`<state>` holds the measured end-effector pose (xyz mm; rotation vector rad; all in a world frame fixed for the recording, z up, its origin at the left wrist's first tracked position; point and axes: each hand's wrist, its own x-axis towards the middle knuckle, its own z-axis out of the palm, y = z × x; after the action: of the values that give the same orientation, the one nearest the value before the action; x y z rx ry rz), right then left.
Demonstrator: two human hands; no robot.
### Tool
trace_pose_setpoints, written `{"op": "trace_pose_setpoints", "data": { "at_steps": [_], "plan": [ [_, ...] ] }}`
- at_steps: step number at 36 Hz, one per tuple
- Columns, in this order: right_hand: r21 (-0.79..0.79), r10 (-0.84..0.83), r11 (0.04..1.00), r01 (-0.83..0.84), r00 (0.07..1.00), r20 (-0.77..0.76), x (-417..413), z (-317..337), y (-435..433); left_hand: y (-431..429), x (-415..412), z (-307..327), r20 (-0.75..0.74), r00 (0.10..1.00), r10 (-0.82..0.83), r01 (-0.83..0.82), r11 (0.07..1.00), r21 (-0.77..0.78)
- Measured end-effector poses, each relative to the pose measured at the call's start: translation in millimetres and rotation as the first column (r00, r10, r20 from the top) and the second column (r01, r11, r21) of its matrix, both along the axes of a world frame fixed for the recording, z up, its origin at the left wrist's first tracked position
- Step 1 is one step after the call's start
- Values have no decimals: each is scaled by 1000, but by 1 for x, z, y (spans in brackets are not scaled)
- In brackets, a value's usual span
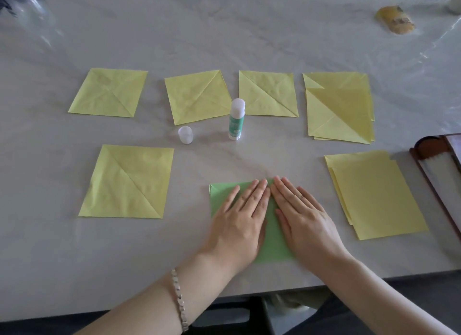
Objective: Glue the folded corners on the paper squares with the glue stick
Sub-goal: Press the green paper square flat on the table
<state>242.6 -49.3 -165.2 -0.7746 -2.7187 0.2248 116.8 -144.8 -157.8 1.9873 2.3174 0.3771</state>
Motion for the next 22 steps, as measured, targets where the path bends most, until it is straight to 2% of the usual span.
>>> {"op": "trace_pose_setpoints", "data": {
  "at_steps": [7, 22],
  "plan": [
    [35, 7, 999, -7, 1000, 5, 0, 2, 1, -9, -9, 3, 38, 998, 53, -52, 999, -15],
    [27, -29, 999, 28, 999, 38, 0, 4, -1, -49, -47, 8, -33, 993, 114, -118, 984, -134]
  ]
}}
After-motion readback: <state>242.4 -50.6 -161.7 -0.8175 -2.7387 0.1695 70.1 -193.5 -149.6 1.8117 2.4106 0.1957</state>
